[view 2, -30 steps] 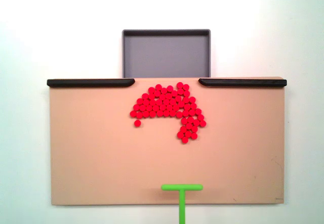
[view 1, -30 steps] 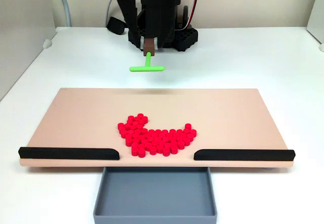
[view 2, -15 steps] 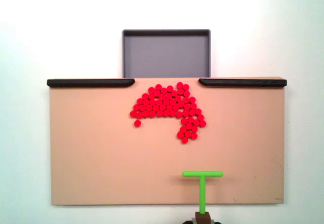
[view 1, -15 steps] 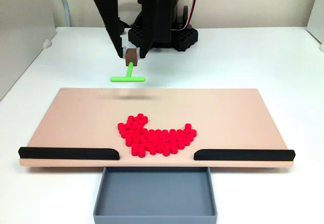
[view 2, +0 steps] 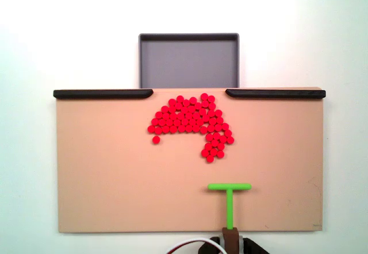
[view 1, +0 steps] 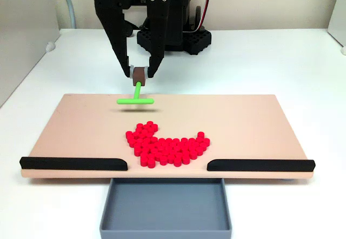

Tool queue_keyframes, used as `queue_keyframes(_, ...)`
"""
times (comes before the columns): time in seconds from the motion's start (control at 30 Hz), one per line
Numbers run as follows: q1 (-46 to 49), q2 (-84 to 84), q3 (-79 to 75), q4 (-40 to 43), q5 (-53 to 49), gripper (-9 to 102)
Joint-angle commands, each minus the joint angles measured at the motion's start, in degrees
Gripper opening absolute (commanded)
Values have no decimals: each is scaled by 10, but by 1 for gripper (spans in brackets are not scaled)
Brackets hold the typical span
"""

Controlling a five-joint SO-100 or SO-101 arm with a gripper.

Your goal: Push granules from bottom to the grey container

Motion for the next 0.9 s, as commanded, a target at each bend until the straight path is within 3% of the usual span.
queue_keyframes(0.0,-10,-8,-4,-24,15,0)
queue_keyframes(0.87,-37,-68,-2,-68,50,0)
